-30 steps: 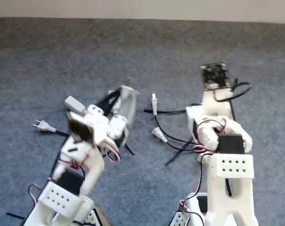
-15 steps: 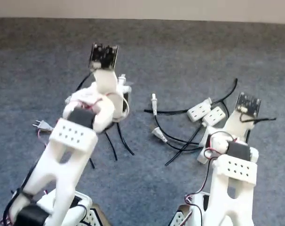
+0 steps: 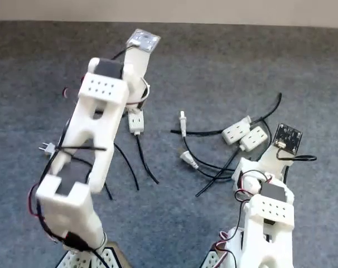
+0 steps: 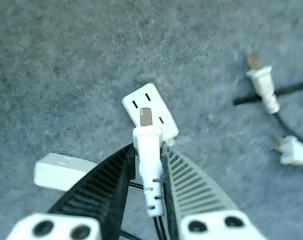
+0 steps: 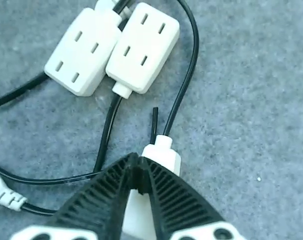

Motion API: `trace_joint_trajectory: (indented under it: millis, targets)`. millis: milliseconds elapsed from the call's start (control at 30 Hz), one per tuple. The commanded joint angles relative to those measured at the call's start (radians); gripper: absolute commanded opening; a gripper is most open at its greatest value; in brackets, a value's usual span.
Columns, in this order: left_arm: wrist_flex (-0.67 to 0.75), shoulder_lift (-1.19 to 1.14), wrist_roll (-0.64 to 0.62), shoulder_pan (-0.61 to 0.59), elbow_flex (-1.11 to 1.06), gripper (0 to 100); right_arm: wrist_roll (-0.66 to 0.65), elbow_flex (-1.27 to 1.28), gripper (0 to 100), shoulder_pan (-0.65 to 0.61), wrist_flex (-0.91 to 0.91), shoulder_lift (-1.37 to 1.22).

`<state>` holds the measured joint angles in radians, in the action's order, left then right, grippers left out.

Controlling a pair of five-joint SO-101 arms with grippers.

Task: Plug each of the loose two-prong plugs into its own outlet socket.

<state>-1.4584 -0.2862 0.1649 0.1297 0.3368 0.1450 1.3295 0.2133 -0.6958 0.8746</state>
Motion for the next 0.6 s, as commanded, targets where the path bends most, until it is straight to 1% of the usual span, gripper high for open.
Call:
trace_joint_trajectory:
  millis: [0,100,200,267,367,567]
  targets:
    - [-0.155,-0.166,0.247,-0.035,0.338,1,0.003,0.001,0.6,0.012,0.012,0.012]
    - [-0.210,-0.269,0.446,-0.036,0.463,1,0.003,0.001,0.6,0.012,0.012,0.012]
    - [-0.242,-0.352,0.641,-0.038,0.527,1,0.003,0.001,0.6,0.012,0.013,0.012]
    - [-0.252,-0.395,0.732,-0.038,0.550,1,0.003,0.001,0.6,0.012,0.013,0.012]
    - [-0.252,-0.438,0.801,-0.030,0.555,1,0.003,0.001,0.6,0.012,0.013,0.012]
    - [-0.252,-0.475,0.870,-0.035,0.552,1,0.003,0.001,0.6,0.012,0.013,0.012]
